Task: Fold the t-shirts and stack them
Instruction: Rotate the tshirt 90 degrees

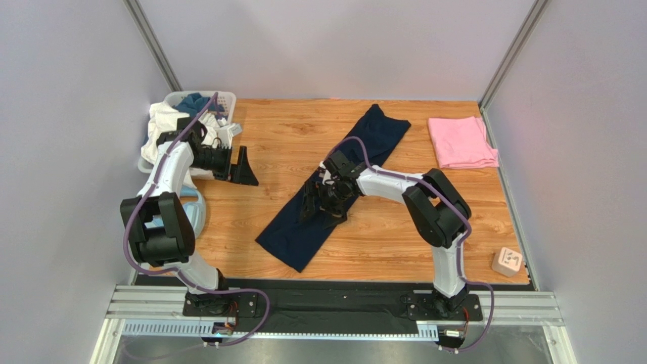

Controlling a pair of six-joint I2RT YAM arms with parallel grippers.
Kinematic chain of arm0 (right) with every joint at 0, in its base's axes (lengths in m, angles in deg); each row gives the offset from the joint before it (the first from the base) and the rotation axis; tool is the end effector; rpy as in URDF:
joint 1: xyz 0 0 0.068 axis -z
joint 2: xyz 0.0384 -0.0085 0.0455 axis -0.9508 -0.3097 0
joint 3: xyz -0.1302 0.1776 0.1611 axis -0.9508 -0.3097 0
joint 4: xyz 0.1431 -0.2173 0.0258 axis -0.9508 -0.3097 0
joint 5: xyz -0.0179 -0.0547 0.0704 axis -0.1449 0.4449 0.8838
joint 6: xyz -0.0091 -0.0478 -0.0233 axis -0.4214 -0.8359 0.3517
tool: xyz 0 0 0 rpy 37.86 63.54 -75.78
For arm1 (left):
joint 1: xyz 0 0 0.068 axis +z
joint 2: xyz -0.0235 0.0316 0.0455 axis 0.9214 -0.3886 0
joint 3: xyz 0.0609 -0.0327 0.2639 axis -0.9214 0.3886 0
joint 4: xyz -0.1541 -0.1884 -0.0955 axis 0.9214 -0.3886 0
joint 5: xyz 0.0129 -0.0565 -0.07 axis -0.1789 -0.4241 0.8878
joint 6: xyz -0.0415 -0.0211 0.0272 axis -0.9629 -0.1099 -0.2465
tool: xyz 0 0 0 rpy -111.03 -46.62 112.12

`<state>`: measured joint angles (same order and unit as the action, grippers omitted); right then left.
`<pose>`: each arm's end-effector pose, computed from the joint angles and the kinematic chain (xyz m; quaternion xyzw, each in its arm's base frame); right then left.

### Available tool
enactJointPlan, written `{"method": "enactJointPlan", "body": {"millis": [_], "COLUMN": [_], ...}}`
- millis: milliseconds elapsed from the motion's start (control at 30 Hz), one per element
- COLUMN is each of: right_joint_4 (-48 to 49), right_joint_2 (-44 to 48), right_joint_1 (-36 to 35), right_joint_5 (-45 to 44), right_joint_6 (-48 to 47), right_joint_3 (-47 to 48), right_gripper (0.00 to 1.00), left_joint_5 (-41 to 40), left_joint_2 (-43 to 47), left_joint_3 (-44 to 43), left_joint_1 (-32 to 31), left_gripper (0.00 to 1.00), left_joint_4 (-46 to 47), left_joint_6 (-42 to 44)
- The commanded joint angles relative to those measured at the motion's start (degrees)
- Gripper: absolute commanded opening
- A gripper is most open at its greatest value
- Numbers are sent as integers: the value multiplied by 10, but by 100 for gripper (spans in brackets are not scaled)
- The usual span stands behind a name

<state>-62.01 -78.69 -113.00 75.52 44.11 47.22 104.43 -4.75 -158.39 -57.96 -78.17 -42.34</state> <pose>0.2940 0.2824 0.1470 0.0557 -0.9344 -0.3496 0.0390 0.3091 0.0237 0.2631 0.1518 0.9003 -0.3513 0.2073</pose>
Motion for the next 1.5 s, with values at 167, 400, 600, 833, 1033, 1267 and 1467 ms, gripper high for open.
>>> {"method": "enactJointPlan", "body": {"millis": [167, 400, 600, 833, 1033, 1267, 1467], "right_joint_4": [-130, -198, -292, -278, -279, -170, -114], "right_joint_2": [106, 175, 252, 107, -168, -259, -258], "right_joint_1": [38, 55, 99, 244, 336, 375, 383], "right_joint_5": [-99, -116, -156, -138, -102, -52, -28], "right_joint_6": [-55, -69, -87, -107, -56, -12, -1], "right_joint_3": [-101, -140, -67, 180, 487, 563, 486], "right_gripper": [100, 100, 100, 100, 100, 100, 100], "left_joint_5": [41, 52, 91, 61, 32, 20, 10], "left_joint_2": [40, 45, 37, 62, 75, 59, 76], "left_joint_3": [-28, -51, -79, -58, -35, -42, -28], "left_joint_1": [6, 6, 5, -76, -152, -164, -164], "left_gripper": [100, 100, 100, 100, 100, 100, 100], "left_joint_4": [-42, -69, -94, -75, -58, -90, -96], "left_joint_6": [43, 58, 58, 44, 29, 56, 69]}}
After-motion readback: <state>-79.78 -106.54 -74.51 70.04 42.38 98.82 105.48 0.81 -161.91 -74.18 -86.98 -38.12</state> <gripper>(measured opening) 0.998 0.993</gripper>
